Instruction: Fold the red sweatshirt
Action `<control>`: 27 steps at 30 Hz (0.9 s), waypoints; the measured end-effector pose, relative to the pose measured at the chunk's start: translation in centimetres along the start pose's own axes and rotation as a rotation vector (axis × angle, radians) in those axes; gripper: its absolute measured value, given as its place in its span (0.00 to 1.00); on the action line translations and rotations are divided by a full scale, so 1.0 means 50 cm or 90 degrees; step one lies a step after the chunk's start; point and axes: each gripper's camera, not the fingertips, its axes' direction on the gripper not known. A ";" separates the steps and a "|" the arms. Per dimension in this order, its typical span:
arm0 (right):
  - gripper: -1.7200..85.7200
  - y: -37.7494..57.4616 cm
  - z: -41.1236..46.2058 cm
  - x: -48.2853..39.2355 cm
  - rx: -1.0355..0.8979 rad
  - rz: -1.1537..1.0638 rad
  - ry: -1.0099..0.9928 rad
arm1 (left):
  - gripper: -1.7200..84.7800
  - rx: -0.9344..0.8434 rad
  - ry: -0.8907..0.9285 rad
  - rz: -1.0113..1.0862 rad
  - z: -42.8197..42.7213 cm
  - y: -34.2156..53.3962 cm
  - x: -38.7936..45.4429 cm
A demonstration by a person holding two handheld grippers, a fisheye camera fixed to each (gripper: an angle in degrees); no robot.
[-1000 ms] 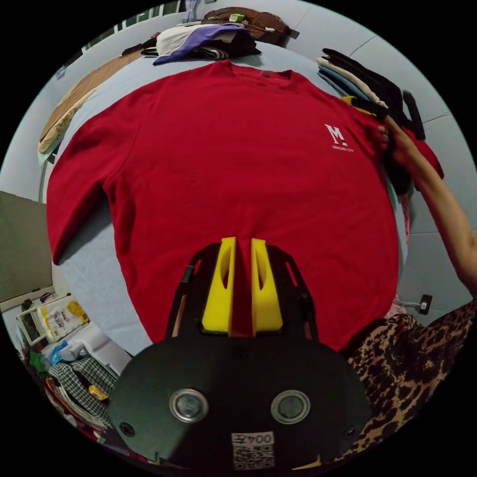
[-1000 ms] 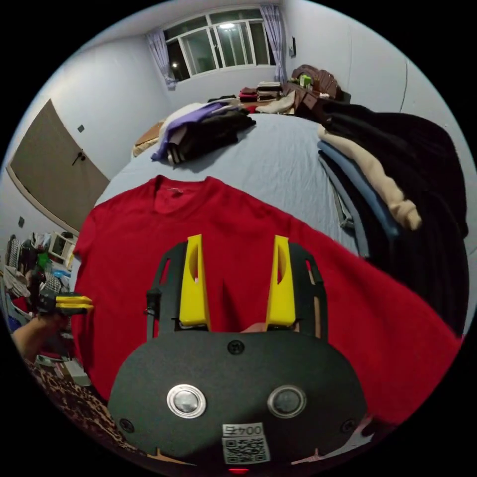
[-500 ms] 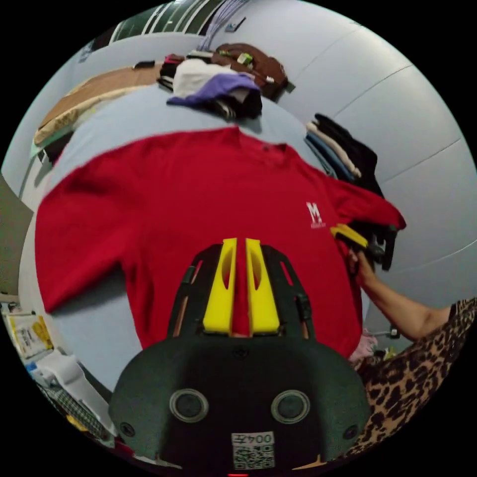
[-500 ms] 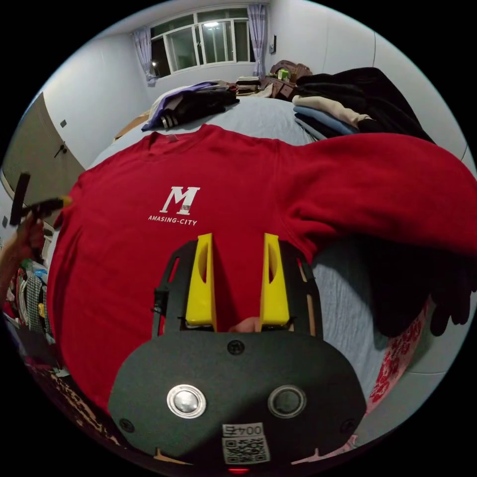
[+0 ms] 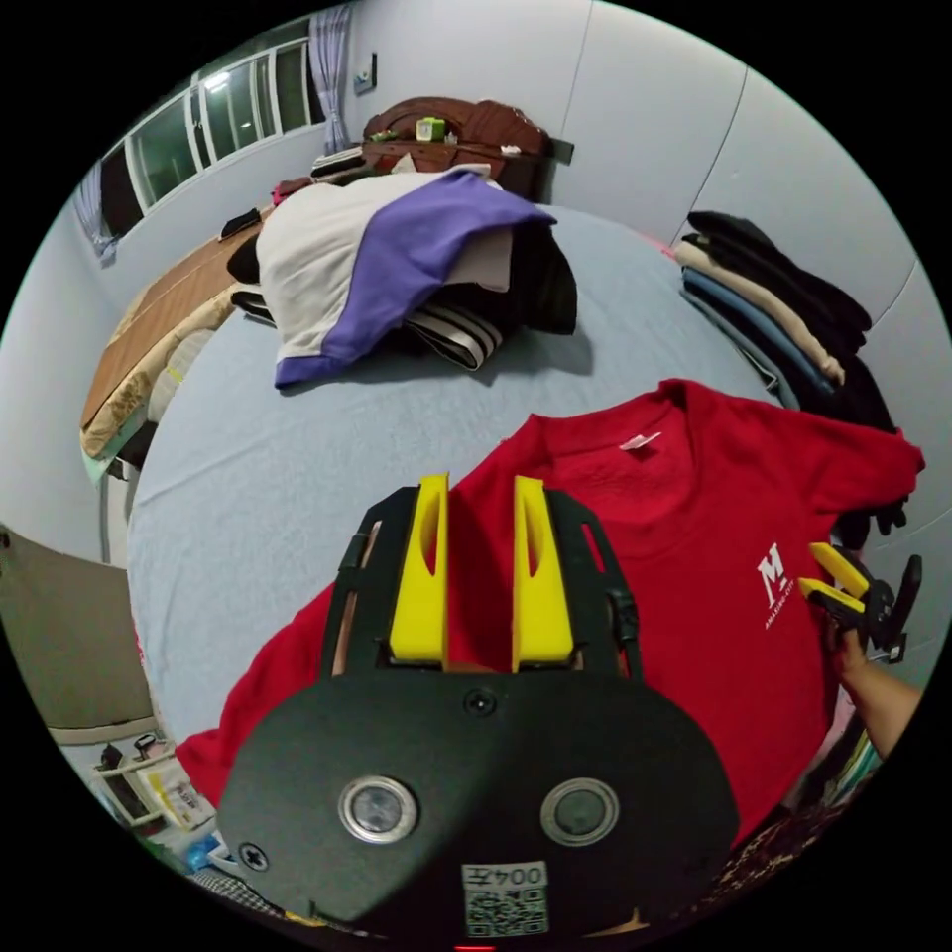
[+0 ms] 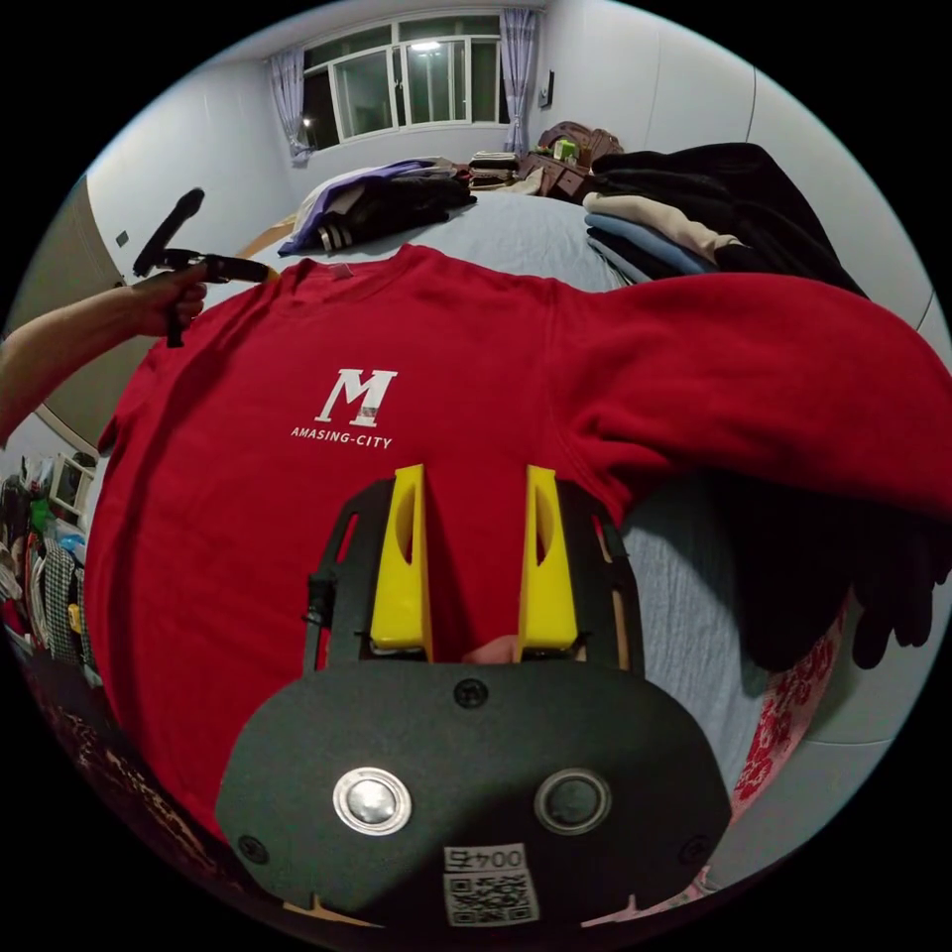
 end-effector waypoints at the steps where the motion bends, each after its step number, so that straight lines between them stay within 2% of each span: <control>1: 0.18 -0.001 0.001 0.002 0.000 0.000 0.000 | 0.10 -0.002 0.000 -0.002 0.006 0.000 -0.001; 7: 0.18 -0.009 0.013 0.014 0.000 -0.001 0.005 | 0.04 0.032 -0.047 0.015 0.032 0.010 -0.013; 12: 0.18 -0.016 0.021 0.024 0.000 -0.001 0.006 | 0.05 0.009 -0.001 -0.048 0.026 0.007 -0.038; 15: 0.18 -0.019 0.025 0.029 0.000 -0.001 0.007 | 0.06 0.082 0.014 -0.024 -0.017 0.030 -0.005; 18: 0.18 -0.022 0.028 0.033 0.000 -0.001 0.008 | 0.06 0.073 0.041 0.013 0.000 0.014 0.043; 27: 0.18 -0.029 0.032 0.042 0.000 0.000 0.007 | 0.09 0.020 0.006 0.063 0.095 -0.024 0.132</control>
